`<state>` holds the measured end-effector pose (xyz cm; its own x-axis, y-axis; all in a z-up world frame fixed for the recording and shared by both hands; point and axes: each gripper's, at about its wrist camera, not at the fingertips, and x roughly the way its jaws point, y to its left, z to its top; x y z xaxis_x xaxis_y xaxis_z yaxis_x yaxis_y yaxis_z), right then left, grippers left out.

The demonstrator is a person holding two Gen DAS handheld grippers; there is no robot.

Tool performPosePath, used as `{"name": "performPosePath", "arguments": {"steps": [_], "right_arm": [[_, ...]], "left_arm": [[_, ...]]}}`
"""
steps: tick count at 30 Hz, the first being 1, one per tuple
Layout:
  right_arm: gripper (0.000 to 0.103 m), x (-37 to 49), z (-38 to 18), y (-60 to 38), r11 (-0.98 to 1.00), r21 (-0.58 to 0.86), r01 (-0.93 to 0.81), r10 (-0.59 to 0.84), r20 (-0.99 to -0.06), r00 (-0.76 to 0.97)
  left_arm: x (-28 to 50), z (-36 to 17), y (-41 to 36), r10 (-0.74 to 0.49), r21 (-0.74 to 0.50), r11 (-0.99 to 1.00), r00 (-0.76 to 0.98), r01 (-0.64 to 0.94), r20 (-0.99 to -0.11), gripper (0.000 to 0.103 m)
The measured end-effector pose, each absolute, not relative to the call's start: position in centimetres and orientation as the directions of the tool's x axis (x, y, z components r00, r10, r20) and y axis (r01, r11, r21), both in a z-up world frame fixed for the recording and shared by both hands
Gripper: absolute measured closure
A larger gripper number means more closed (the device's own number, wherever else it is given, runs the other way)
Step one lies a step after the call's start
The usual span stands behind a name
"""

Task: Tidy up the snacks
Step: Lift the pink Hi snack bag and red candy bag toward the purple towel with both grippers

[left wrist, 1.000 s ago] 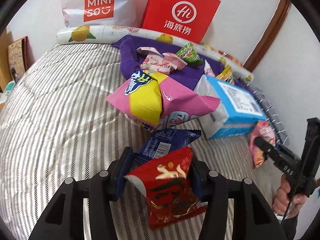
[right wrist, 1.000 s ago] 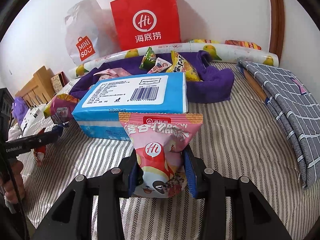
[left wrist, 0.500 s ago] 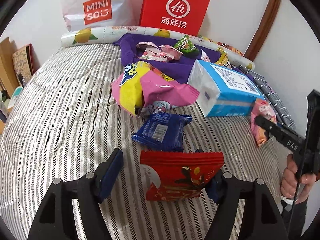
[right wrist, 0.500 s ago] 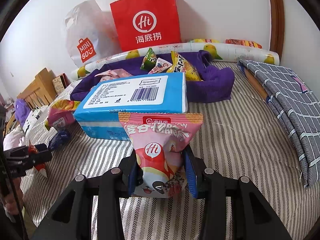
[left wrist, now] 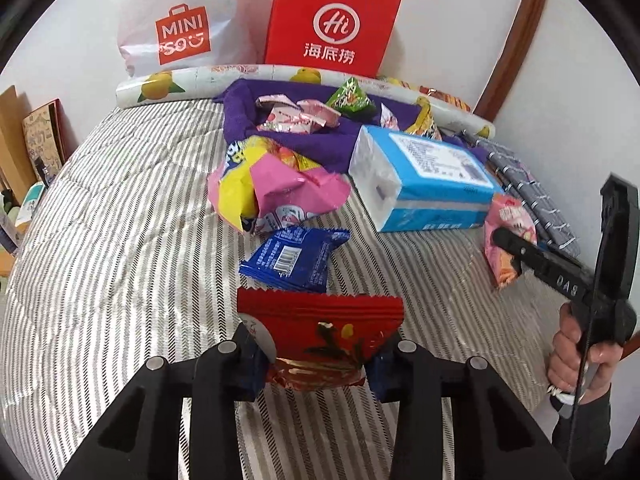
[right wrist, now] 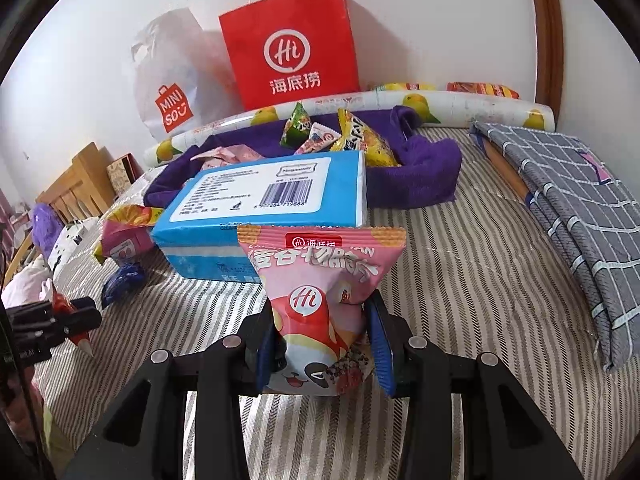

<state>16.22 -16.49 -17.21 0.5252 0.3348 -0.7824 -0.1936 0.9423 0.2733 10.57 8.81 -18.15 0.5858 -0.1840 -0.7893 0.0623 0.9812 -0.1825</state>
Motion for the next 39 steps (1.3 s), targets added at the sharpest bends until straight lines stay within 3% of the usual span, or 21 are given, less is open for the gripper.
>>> {"name": "performPosePath", "arguments": {"steps": [7,16,22,39], "right_arm": [[0.063,14.4,-15.4,-16.6,0.933,0.28,-0.228,0.359,-0.786,0.503],[0.063,14.6,-7.7,-15.6,0.942,0.194,-0.274,0.325,-0.728,0.604],[0.063,17.5,-4.5,-16.2,0.939,0.232,-0.255,0.343,-0.689,0.639],[0.063,27.4,-4.8,-14.4,0.955,0.189,-0.229,0.295,-0.682,0.669]], "left_arm": [[11.1,-15.6,7.1,-0.224,-0.187,0.974,0.598,0.124,-0.77,0.067],[14.2,-10.9,3.8,-0.309,-0.193,0.949,0.623,0.248,-0.719,0.067],[17.9,-8.0,2.7,-0.334,-0.196,0.94,0.622,0.281,-0.708,0.067],[27.9,-4.1,2.6,-0.315,-0.181,0.947,0.651,0.266,-0.69,0.067]]}}
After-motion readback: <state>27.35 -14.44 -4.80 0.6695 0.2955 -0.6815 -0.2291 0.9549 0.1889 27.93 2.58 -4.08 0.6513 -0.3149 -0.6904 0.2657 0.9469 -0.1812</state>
